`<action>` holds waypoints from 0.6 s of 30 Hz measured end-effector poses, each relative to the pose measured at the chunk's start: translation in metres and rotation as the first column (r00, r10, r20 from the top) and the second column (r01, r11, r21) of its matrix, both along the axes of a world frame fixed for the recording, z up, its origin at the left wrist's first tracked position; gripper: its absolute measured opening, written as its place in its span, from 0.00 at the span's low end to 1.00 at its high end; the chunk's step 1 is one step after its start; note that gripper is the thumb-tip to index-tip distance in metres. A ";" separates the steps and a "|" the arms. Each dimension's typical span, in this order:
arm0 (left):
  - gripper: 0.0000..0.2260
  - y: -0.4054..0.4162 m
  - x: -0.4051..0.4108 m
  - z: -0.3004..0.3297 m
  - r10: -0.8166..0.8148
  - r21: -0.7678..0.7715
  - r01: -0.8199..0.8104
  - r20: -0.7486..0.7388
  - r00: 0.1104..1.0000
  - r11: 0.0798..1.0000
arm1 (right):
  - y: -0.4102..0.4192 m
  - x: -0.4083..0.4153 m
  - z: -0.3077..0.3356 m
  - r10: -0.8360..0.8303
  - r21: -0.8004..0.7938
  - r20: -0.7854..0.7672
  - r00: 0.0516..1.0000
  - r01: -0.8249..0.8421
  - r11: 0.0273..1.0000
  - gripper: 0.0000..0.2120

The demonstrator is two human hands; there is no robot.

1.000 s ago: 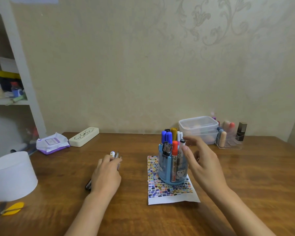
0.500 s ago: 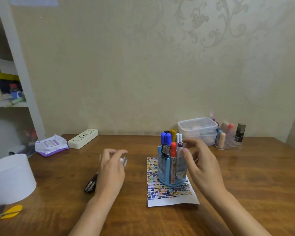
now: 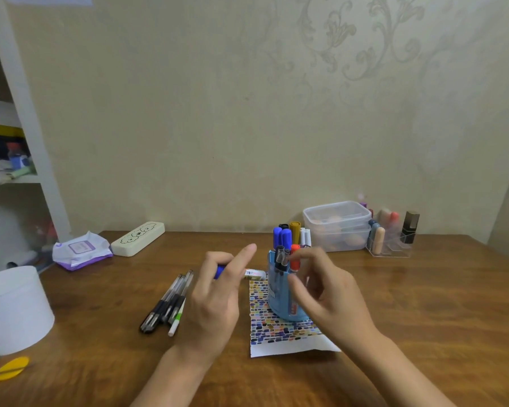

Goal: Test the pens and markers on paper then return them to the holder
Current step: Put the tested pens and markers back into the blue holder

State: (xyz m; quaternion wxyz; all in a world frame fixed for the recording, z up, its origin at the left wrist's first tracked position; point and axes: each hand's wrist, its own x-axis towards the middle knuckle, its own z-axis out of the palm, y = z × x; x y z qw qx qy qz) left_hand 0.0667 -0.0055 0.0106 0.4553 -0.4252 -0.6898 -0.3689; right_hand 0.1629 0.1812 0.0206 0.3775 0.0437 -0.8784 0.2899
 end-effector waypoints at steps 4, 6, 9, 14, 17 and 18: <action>0.30 0.002 0.005 -0.001 -0.056 -0.030 0.055 -0.033 0.998 0.998 | -0.009 -0.003 -0.006 0.079 0.108 0.124 0.989 -0.093 0.990 0.17; 0.30 0.005 0.008 -0.002 -0.104 -0.030 0.102 -0.045 0.994 0.994 | -0.012 -0.004 -0.007 0.098 0.137 0.152 0.983 -0.120 0.983 0.17; 0.32 0.009 0.011 -0.004 -0.166 -0.065 0.163 -0.028 0.986 0.984 | -0.014 -0.007 -0.012 0.117 0.143 0.152 0.982 -0.139 0.980 0.14; 0.21 0.012 0.014 -0.004 -0.254 0.020 0.253 0.113 0.961 0.967 | -0.011 -0.009 -0.012 0.111 0.138 0.120 0.987 -0.128 0.982 0.10; 0.21 0.010 0.011 -0.005 -0.268 0.085 0.254 0.313 0.911 0.964 | -0.005 -0.006 -0.003 0.160 -0.026 0.027 0.987 -0.160 0.987 0.04; 0.20 0.008 0.009 -0.006 -0.251 0.056 0.248 0.361 0.898 0.967 | -0.001 -0.004 0.001 0.153 -0.073 -0.018 0.988 -0.154 0.985 0.03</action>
